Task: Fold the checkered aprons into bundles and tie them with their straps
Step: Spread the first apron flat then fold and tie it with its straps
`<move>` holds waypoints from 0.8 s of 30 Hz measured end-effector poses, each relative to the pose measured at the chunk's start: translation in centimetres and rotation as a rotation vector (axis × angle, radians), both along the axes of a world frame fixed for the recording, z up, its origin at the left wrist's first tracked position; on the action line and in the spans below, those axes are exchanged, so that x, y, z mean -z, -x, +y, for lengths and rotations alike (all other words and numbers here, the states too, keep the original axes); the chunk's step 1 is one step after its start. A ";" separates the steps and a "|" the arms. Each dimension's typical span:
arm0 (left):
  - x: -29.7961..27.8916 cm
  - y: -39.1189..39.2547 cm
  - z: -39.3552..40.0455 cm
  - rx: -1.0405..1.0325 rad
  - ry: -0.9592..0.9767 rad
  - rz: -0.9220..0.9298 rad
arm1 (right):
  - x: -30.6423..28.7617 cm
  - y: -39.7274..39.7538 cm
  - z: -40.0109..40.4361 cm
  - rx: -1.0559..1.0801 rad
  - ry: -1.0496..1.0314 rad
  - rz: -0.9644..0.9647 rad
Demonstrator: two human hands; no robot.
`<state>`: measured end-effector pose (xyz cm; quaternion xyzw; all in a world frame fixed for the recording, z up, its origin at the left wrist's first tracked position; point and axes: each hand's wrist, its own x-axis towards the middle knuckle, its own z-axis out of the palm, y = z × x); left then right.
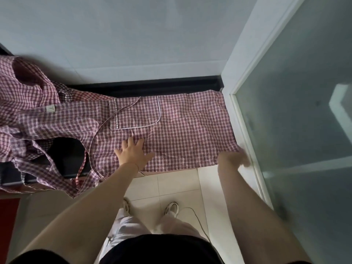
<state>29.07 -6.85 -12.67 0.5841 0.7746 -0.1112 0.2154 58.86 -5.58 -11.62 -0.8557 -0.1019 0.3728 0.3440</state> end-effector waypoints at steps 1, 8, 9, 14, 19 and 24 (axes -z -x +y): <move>-0.5 -0.1 0.2 -0.031 -0.086 -0.006 | -0.4 1.6 0.4 -0.026 -0.024 -0.172; 0.2 1.5 3.2 0.150 -0.194 -0.038 | 1.4 9.8 3.1 -1.114 -0.277 -0.911; 0.6 1.9 3.5 0.153 -0.120 -0.035 | 1.9 10.7 3.5 -1.293 -0.265 -0.877; 2.9 3.4 3.2 0.116 0.062 0.005 | 5.8 11.4 4.3 -1.736 -0.175 -0.838; 3.2 4.5 3.7 0.100 0.060 0.005 | 7.1 5.3 7.3 -1.383 0.005 -0.949; 3.5 4.2 5.0 0.082 0.059 0.018 | 5.5 3.3 11.4 -0.988 0.090 -0.898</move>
